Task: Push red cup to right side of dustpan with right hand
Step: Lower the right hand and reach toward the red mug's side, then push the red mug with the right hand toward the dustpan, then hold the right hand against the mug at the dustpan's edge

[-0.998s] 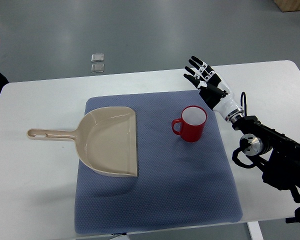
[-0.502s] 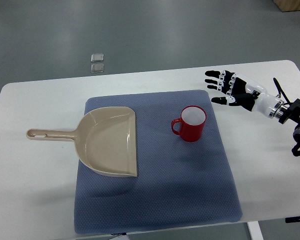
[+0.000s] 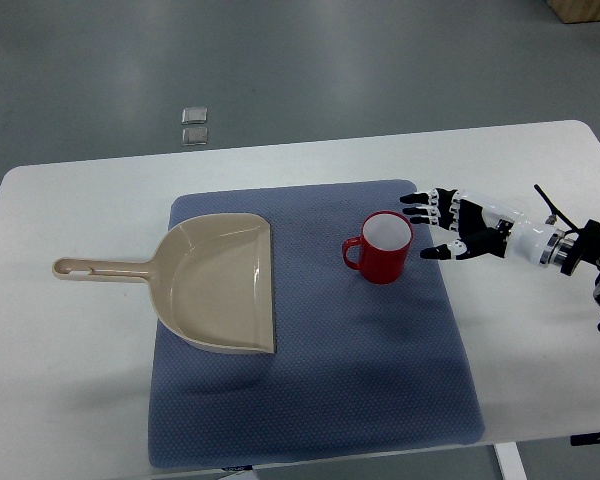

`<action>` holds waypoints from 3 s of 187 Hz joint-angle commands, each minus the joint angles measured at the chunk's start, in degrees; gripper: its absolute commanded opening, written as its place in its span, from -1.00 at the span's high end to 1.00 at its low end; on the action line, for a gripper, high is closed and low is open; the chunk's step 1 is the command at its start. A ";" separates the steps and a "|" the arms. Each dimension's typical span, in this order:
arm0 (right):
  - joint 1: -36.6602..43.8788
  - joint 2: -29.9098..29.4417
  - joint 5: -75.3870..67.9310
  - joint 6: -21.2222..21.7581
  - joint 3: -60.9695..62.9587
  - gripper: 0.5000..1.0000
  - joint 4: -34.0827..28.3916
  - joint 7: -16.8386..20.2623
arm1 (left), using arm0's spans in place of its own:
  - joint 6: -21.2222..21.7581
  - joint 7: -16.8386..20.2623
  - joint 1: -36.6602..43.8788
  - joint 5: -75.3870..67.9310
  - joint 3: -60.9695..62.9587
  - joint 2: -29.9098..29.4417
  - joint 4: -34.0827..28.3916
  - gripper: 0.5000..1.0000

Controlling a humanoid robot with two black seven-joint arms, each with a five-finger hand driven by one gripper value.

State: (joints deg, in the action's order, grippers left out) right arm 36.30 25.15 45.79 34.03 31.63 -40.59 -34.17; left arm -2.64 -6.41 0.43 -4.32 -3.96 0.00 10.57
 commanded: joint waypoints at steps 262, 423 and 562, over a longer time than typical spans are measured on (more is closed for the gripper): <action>-0.80 -15.22 0.00 -9.33 0.01 -0.74 5.00 -0.02 | 0.01 0.09 0.01 0.01 -0.17 0.00 -0.46 -1.00; -0.09 -22.17 0.09 -11.18 -0.34 -0.74 4.82 0.07 | 0.01 0.08 0.10 0.01 -0.26 0.00 -0.55 -1.00; -0.09 -25.15 0.00 -13.73 -1.05 -0.74 4.47 0.15 | 0.10 0.09 0.10 0.01 -0.17 0.00 -0.64 -1.00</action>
State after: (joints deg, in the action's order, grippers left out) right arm 36.21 0.01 45.87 20.50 30.58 -36.12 -34.08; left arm -2.63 -6.34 0.53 -4.31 -4.15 0.00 10.00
